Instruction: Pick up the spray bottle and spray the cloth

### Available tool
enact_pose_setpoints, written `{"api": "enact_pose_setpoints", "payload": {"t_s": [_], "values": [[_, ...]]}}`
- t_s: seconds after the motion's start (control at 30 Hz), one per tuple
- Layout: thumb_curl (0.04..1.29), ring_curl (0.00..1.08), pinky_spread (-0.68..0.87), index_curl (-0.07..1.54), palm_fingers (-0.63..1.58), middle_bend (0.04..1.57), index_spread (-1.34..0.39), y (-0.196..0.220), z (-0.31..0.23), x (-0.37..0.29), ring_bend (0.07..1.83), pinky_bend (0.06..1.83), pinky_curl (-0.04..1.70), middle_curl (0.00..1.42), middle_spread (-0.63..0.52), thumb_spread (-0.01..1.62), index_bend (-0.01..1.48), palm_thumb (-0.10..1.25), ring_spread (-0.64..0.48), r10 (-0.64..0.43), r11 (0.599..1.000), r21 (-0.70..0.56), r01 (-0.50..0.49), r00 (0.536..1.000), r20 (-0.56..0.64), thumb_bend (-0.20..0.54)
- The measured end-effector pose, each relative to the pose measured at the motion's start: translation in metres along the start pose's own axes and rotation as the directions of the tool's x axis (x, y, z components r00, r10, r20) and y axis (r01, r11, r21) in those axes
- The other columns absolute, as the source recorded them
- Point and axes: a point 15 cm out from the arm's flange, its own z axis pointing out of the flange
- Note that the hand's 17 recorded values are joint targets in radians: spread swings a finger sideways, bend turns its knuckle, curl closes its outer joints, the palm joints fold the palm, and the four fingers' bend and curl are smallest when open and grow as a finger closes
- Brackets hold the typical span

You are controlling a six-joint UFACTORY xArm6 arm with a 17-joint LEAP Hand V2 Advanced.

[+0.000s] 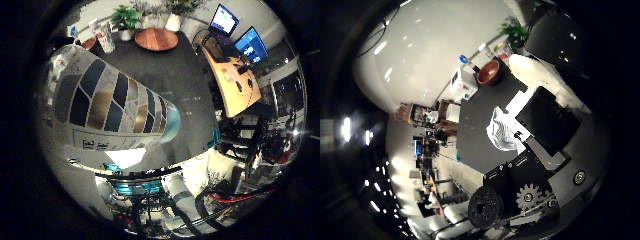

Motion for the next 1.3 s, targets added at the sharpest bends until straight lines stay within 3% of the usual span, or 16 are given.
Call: {"api": "enact_pose_setpoints", "payload": {"t_s": [0.2, 0.5, 0.8, 1.3], "values": [[0.37, 0.32, 0.09, 0.62, 1.13, 1.05, -0.57, 0.022, 0.031, 0.014, 0.95, 0.57, -0.02, 0.48, -0.36, 0.96, 0.4, 1.13, -0.45, 0.006, 0.998, -0.059, -0.006, 1.0, -0.011, -0.015], [0.37, 0.33, 0.09, 0.62, 1.13, 1.05, -0.57, 0.002, 0.009, -0.004, 0.95, 0.57, -0.02, 0.48, -0.36, 0.96, 0.4, 1.13, -0.46, -0.007, 1.0, -0.001, 0.007, 0.999, 0.034, -0.015], [0.37, 0.33, 0.06, 0.62, 1.13, 1.05, -0.57, -0.016, -0.01, -0.064, 0.95, 0.57, -0.02, 0.48, -0.37, 0.96, 0.4, 1.13, -0.46, -0.039, 0.999, 0.022, 0.036, 0.983, 0.179, -0.015], [0.37, 0.33, 0.03, 0.62, 1.12, 1.04, -0.59, -0.006, -0.016, -0.211, 0.95, 0.57, -0.02, 0.48, -0.38, 0.99, 0.39, 1.11, -0.48, -0.156, 0.987, 0.057, 0.148, 0.838, 0.523, -0.014]]}}
